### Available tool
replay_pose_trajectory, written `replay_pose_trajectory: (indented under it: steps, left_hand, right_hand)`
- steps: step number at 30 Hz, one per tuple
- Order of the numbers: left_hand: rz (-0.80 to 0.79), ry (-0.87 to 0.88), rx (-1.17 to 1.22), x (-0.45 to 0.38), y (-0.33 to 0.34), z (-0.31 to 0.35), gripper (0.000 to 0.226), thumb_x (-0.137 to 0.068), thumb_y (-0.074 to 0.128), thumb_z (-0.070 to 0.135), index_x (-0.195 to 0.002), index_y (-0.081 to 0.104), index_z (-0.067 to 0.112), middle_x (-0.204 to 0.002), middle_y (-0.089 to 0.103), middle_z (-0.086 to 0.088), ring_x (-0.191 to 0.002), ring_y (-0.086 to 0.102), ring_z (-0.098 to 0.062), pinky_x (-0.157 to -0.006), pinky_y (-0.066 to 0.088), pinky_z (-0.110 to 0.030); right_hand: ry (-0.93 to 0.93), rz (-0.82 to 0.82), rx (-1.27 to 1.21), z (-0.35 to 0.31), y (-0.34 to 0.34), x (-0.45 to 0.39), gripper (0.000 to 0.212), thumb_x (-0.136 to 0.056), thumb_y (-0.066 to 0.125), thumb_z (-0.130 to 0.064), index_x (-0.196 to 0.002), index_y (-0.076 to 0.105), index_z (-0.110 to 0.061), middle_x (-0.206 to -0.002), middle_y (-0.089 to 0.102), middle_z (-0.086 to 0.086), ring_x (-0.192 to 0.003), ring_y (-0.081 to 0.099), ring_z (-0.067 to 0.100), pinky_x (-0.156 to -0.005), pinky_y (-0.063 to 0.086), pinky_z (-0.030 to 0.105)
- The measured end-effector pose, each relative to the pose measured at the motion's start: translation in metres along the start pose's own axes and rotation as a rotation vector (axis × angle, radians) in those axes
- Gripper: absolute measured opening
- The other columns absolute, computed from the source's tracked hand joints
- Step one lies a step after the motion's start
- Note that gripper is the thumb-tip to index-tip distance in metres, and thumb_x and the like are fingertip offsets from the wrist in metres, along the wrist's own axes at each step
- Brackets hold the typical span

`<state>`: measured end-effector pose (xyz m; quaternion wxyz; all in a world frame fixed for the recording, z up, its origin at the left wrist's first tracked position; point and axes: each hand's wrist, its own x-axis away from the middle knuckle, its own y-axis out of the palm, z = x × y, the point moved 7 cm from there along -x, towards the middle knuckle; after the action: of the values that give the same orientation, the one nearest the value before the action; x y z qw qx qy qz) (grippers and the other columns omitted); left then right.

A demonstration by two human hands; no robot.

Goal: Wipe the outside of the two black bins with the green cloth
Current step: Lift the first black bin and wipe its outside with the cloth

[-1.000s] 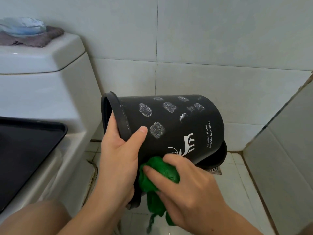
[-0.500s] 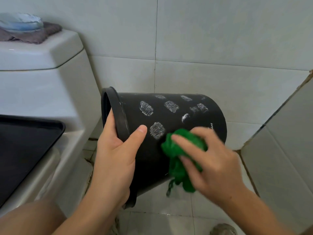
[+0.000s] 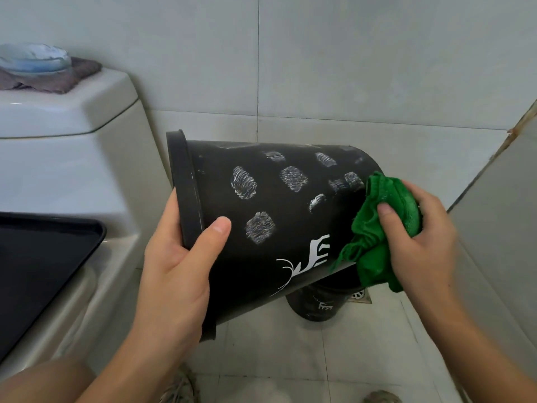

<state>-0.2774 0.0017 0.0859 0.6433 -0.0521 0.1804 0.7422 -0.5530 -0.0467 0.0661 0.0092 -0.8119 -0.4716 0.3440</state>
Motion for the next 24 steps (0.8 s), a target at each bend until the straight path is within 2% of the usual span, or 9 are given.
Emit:
replay_pose_trajectory:
  steps: [4, 6, 9, 11, 14, 17, 20, 22, 24]
  left_hand:
    - [-0.014, 0.021, -0.027, 0.002, 0.002, 0.000, 0.036, -0.079, 0.063, 0.020, -0.109, 0.067, 0.040, -0.109, 0.073, 0.004, -0.104, 0.068, -0.018, -0.086, 0.053, -0.029]
    - [-0.020, 0.008, -0.025, 0.002, 0.001, -0.001, 0.038, -0.079, 0.063, 0.020, -0.110, 0.067, 0.042, -0.111, 0.073, 0.004, -0.106, 0.068, -0.020, -0.089, 0.051, -0.035]
    - [-0.038, -0.029, -0.016, 0.000, 0.000, -0.003, 0.043, -0.081, 0.056, 0.010, -0.112, 0.067, 0.038, -0.111, 0.073, 0.001, -0.105, 0.068, -0.021, -0.089, 0.053, -0.036]
    - [-0.077, -0.038, -0.027, -0.003, 0.000, -0.003, 0.048, -0.079, 0.056, 0.003, -0.114, 0.067, 0.033, -0.110, 0.073, -0.001, -0.102, 0.069, -0.020, -0.086, 0.055, -0.029]
    - [-0.059, -0.074, -0.125, -0.010, -0.009, -0.007, 0.058, -0.074, 0.058, -0.018, -0.104, 0.067, 0.032, -0.098, 0.075, 0.002, -0.091, 0.070, -0.017, -0.079, 0.056, -0.033]
    - [0.031, -0.194, -0.160, -0.015, -0.026, -0.020, 0.050, -0.051, 0.058, -0.011, -0.081, 0.061, 0.029, -0.076, 0.066, -0.002, -0.073, 0.059, -0.024, -0.065, 0.043, -0.035]
    - [0.021, -0.236, -0.169, -0.015, -0.024, -0.022, 0.052, -0.038, 0.045, -0.004, -0.085, 0.058, 0.014, -0.075, 0.054, -0.017, -0.066, 0.047, -0.026, -0.060, 0.033, -0.034]
    - [0.043, -0.255, -0.149, -0.015, -0.022, -0.022, 0.041, -0.047, 0.050, -0.009, -0.084, 0.058, 0.008, -0.071, 0.055, -0.015, -0.061, 0.048, -0.026, -0.056, 0.034, -0.030]
    - [0.079, -0.274, -0.122, -0.016, -0.021, -0.024, 0.031, -0.071, 0.055, -0.013, -0.085, 0.063, 0.013, -0.070, 0.066, -0.005, -0.062, 0.062, -0.023, -0.058, 0.046, -0.029]
  right_hand:
    - [0.136, -0.057, -0.046, 0.014, 0.006, 0.001, 0.047, -0.076, 0.052, -0.061, -0.113, 0.047, -0.032, -0.110, 0.059, -0.006, -0.102, 0.059, 0.011, -0.085, 0.047, 0.031]
    - [0.170, -0.078, -0.084, 0.015, 0.004, 0.000, 0.033, -0.086, 0.062, -0.050, -0.108, 0.045, -0.032, -0.111, 0.061, -0.007, -0.098, 0.059, -0.001, -0.083, 0.048, 0.026]
    - [0.206, -0.068, -0.163, 0.018, 0.003, 0.000, 0.015, -0.094, 0.061, -0.026, -0.094, 0.048, -0.031, -0.089, 0.058, -0.013, -0.075, 0.058, -0.012, -0.066, 0.045, 0.013]
    - [0.247, -0.024, -0.204, 0.025, 0.004, 0.002, 0.015, -0.095, 0.061, -0.025, -0.091, 0.048, -0.033, -0.088, 0.058, -0.012, -0.077, 0.059, -0.005, -0.069, 0.047, 0.021]
    - [0.344, 0.050, -0.274, 0.038, 0.007, 0.009, 0.014, -0.096, 0.060, -0.028, -0.090, 0.049, -0.034, -0.091, 0.059, -0.008, -0.087, 0.061, 0.011, -0.077, 0.050, 0.034]
    - [0.348, 0.074, -0.273, 0.040, 0.009, 0.015, 0.016, -0.096, 0.060, -0.027, -0.089, 0.047, -0.034, -0.089, 0.058, -0.009, -0.082, 0.059, 0.005, -0.070, 0.047, 0.027]
    - [0.340, 0.051, -0.253, 0.041, 0.014, 0.023, 0.011, -0.096, 0.059, -0.024, -0.096, 0.048, -0.026, -0.087, 0.057, -0.011, -0.074, 0.058, -0.006, -0.063, 0.043, 0.017]
    - [0.338, 0.037, -0.230, 0.043, 0.016, 0.027, 0.012, -0.096, 0.060, -0.022, -0.101, 0.049, -0.020, -0.086, 0.056, -0.011, -0.070, 0.057, -0.012, -0.058, 0.042, 0.010]
    - [0.334, 0.031, -0.208, 0.043, 0.017, 0.028, 0.013, -0.095, 0.060, -0.023, -0.102, 0.049, -0.019, -0.086, 0.056, -0.012, -0.069, 0.056, -0.014, -0.057, 0.042, 0.009]
